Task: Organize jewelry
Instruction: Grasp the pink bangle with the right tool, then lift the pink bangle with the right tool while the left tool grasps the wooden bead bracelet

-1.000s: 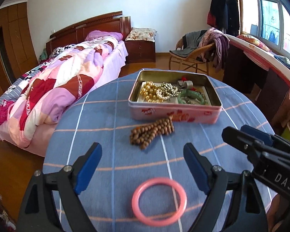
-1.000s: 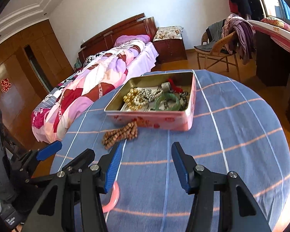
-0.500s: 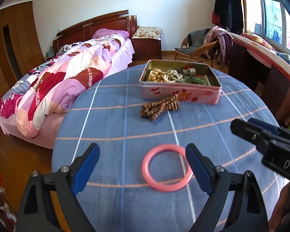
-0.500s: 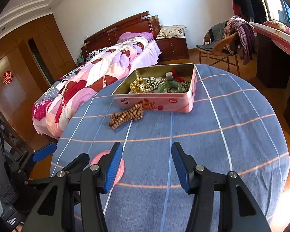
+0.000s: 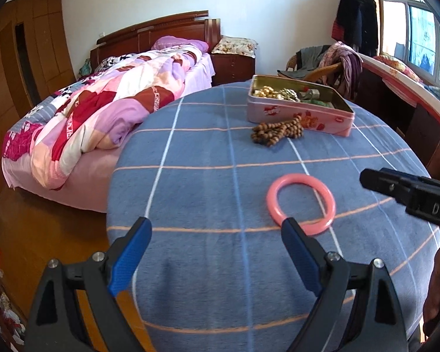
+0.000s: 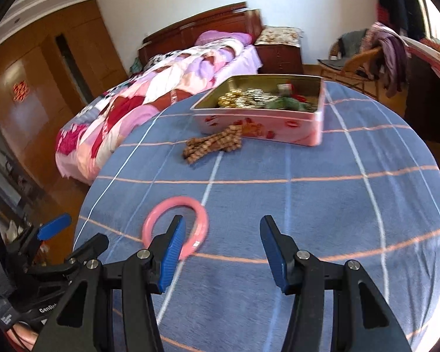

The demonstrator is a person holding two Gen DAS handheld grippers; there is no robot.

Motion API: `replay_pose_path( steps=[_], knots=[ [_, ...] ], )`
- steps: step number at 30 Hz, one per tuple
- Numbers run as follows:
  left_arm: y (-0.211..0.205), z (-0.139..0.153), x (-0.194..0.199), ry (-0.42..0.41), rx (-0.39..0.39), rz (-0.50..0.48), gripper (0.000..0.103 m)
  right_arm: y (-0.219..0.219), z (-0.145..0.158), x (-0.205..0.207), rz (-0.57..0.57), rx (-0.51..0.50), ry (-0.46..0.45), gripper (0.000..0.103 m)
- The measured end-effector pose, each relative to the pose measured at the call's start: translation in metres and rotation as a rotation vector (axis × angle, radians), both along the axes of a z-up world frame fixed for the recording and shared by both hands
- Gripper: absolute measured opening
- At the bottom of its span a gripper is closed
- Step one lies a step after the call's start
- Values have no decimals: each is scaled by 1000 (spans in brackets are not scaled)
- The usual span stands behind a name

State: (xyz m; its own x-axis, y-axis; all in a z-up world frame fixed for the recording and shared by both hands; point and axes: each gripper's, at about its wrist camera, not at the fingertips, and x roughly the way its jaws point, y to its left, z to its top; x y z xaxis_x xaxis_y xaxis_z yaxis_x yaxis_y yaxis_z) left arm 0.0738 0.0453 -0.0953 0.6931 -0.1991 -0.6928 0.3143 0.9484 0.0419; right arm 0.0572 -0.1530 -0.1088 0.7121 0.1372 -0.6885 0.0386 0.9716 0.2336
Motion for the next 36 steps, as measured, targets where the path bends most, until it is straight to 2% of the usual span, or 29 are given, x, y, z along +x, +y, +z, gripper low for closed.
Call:
replay_pose_path(
  steps=[4,8,10,12,15,21,26,30,36],
  knots=[
    [4,2,6,-2,-10,8,92,21,-9,24,63,-66,36,54],
    [5,4,6,-23,9,2,92,33,-28,46,86,-87,110,52],
    [6,3,8,-21,11,3,92,37,-28,49,91,-110,117,42],
    [7,2,11,-12,12,5,92,43,-30,52,115,-151,135,19],
    [7,0,17,1,5,3,92,45,-31,51,119,-192,136,10],
    [-7,3,27,3,14,-28,92,23,-22,46,62,-157,97,10],
    [-31,12,40,-18,30,-98,92,-14,8,40,-36,-115,11,10],
    [-57,22,61,-41,25,-158,92,-45,24,35,-123,-58,-26,10],
    [-101,16,100,-15,48,-245,92,-77,32,31,-197,-25,-35,10]
  ],
)
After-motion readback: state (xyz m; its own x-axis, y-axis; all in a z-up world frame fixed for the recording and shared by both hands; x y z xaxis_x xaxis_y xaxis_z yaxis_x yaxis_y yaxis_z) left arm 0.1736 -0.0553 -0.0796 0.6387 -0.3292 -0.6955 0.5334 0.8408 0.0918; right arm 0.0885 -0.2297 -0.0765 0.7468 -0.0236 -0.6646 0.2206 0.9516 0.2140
